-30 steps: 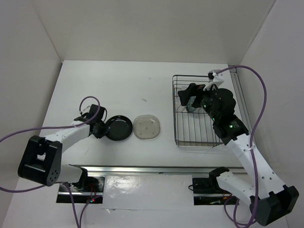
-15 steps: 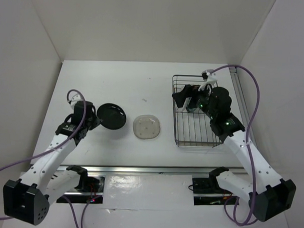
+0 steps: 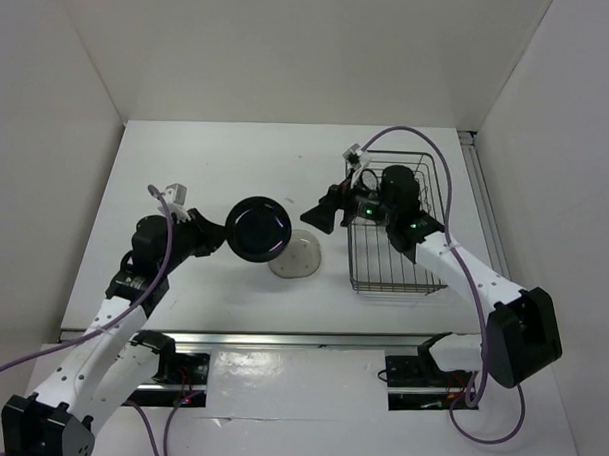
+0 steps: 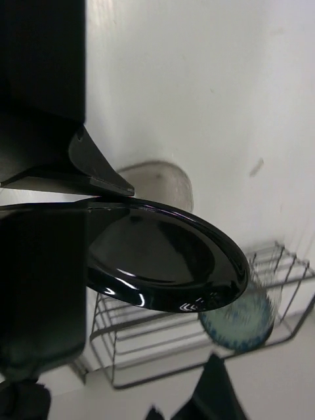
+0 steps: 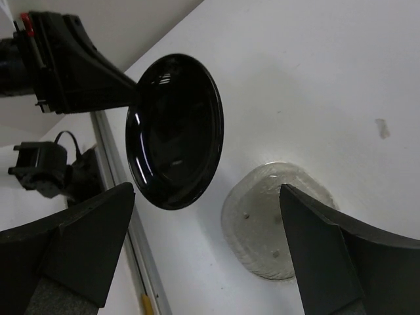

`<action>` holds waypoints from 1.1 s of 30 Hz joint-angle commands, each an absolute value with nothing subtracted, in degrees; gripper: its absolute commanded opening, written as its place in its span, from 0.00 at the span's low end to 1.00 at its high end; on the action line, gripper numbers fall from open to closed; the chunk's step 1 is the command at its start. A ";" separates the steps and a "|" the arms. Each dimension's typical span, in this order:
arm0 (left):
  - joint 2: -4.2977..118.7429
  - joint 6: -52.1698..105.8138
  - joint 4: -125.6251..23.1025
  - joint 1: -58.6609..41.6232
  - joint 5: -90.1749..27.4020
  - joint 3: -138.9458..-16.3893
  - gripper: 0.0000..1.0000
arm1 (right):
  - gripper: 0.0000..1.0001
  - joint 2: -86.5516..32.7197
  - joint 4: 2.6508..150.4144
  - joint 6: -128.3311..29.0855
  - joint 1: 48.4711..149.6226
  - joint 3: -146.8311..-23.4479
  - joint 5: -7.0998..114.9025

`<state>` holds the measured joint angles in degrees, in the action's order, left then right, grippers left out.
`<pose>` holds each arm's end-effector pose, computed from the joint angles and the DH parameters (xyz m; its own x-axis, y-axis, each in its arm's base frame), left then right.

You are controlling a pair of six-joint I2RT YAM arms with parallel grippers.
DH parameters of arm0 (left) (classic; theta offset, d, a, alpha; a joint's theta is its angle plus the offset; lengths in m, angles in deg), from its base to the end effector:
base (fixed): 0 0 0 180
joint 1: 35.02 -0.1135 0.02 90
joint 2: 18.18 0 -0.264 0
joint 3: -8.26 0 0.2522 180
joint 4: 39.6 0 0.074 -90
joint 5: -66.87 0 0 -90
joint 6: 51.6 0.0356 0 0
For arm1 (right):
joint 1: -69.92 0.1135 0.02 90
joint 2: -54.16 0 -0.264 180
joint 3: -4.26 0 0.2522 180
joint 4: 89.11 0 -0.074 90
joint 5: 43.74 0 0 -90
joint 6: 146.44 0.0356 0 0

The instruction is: Load the plates into the dish rack

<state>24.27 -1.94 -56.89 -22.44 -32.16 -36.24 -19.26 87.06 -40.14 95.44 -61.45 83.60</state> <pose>0.1770 -0.0452 0.2720 -0.4305 -0.5590 -0.7087 0.1105 0.7466 -0.6560 0.2568 0.1465 0.3122 -0.4199 0.0468 -0.9063 -0.7928 0.4671 0.3915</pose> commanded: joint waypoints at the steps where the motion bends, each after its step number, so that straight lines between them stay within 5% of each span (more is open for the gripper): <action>1: 22.16 -0.01 -42.66 -22.45 -44.12 -34.60 0.00 | 0.98 -20.45 92.86 -41.85 99.78 -61.45 87.14; 6: 20.05 -0.01 -37.91 -22.98 -48.43 -33.27 0.00 | 0.96 -22.73 90.31 -44.92 104.19 -61.45 84.05; 8: 20.05 -0.53 -37.37 -22.98 -49.05 -33.27 0.00 | 0.88 -23.35 90.31 -44.92 105.50 -61.45 84.05; 12: 19.26 -0.53 -36.05 -22.98 -49.76 -31.96 0.00 | 0.60 -24.58 90.31 -44.92 107.10 -61.45 82.92; 13: 18.56 -0.53 -36.57 -22.98 -49.23 -31.95 0.00 | 0.37 -24.59 90.83 -44.92 107.62 -61.45 82.30; 16: 19.34 -0.53 -37.63 -22.98 -47.57 -31.95 0.00 | 0.01 -24.06 89.79 -44.22 108.24 -62.59 79.14; 19: 22.59 -1.06 -42.36 -22.98 -43.00 -34.06 0.11 | 0.00 -22.31 87.07 -43.69 108.24 -63.90 74.39; 21: 24.52 -1.06 -45.37 -22.98 -39.93 -35.20 0.40 | 0.00 -20.73 82.25 -43.69 108.24 -65.05 65.72; 22: 26.71 -1.67 -48.93 -22.98 -37.39 -36.86 0.66 | 0.00 -18.89 80.57 -44.22 108.24 -65.66 62.20; 26: 29.98 -1.68 -51.70 -22.98 -35.70 -38.63 0.82 | 0.00 -13.96 73.36 -43.08 106.84 -68.55 36.32; 30: 30.51 -1.68 -52.92 -22.98 -34.64 -38.63 0.91 | 0.00 -12.72 63.18 -44.48 102.98 -74.62 22.50; 31: 31.12 -1.68 -53.53 -22.98 -34.64 -38.63 1.00 | 0.00 -12.72 62.11 -45.53 102.18 -76.20 20.27; 33: 31.12 -2.37 -55.37 -22.98 -32.80 -39.16 1.00 | 0.00 -12.19 60.70 -46.07 100.34 -77.26 14.83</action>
<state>30.96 -1.21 -53.86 -22.81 -35.44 -36.26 -14.39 65.80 -44.12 102.26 -72.97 31.19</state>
